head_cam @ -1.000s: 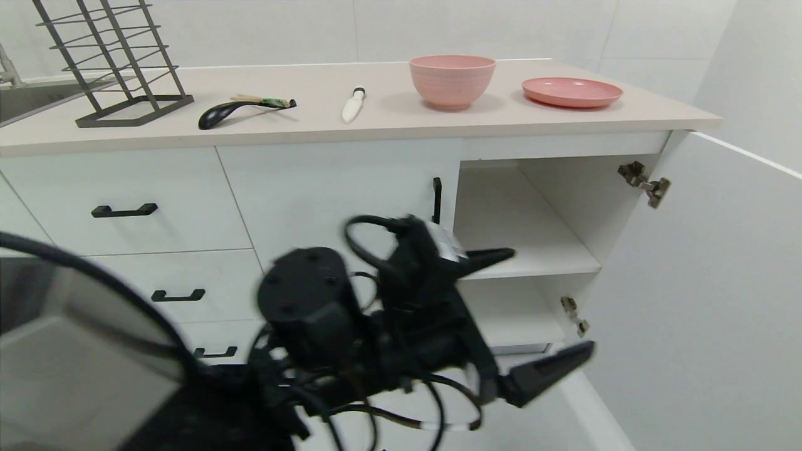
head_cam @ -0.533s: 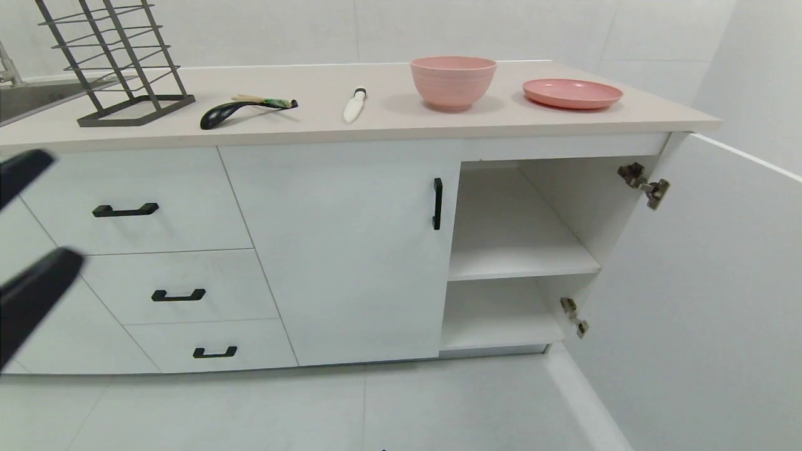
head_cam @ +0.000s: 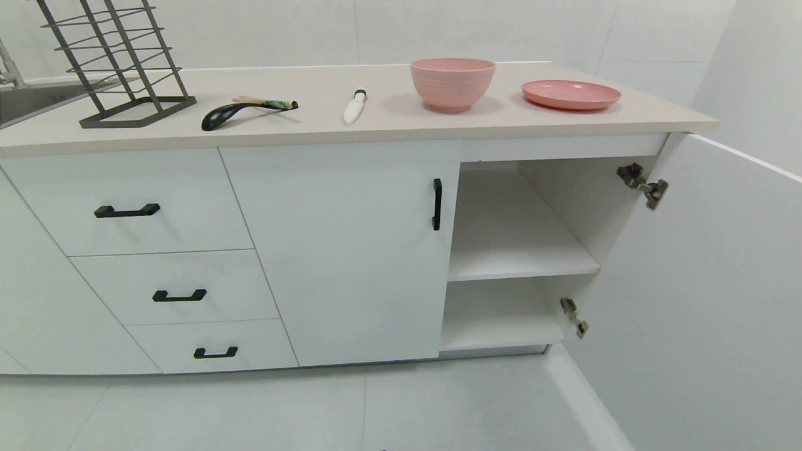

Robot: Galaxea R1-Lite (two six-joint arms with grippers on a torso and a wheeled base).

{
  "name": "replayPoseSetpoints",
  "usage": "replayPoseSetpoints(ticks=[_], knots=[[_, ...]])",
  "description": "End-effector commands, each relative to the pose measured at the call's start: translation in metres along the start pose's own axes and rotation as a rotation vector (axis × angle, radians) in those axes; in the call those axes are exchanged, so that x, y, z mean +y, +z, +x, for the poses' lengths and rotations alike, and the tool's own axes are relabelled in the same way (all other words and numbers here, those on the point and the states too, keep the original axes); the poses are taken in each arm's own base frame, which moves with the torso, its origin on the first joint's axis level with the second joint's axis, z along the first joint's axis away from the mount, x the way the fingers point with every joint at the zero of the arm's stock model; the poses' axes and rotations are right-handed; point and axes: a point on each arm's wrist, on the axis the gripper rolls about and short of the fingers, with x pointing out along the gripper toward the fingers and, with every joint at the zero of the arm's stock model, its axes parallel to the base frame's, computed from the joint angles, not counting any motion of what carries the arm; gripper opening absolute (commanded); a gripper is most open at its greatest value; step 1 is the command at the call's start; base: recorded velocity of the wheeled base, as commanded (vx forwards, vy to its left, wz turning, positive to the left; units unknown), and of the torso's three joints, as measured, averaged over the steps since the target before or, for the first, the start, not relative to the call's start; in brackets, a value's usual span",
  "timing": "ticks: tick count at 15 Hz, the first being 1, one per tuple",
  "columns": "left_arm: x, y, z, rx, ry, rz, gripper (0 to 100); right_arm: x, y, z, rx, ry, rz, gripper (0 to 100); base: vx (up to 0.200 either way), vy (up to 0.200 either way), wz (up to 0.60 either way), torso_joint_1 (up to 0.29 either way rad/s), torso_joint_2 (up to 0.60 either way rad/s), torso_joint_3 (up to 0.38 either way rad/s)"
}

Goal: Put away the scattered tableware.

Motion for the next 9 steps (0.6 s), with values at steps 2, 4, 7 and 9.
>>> replayPoseSetpoints(ticks=[2, 4, 7, 9], knots=[[-0.002, -0.035, -0.007, 0.146, 0.115, -0.039, 100, 0.006, -0.018, -0.008, 0.127, -0.154, 0.080, 100, 0.000, 0.000, 0.00, 0.000, 0.00, 0.000], [-0.001, -0.034, -0.007, 0.139, 0.139, -0.036, 100, 0.009, -0.031, -0.010, 0.256, -0.245, 0.185, 100, 0.000, 0.000, 0.00, 0.000, 0.00, 0.000], [0.000, -0.034, -0.007, 0.139, 0.177, -0.039, 100, 0.005, -0.033, -0.012, 0.320, -0.449, 0.186, 100, 0.000, 0.000, 0.00, 0.000, 0.00, 0.000], [-0.001, -0.034, -0.007, 0.137, 0.127, -0.038, 100, 0.004, -0.033, -0.013, 0.339, -0.523, 0.211, 100, 0.000, 0.000, 0.00, 0.000, 0.00, 0.000]])
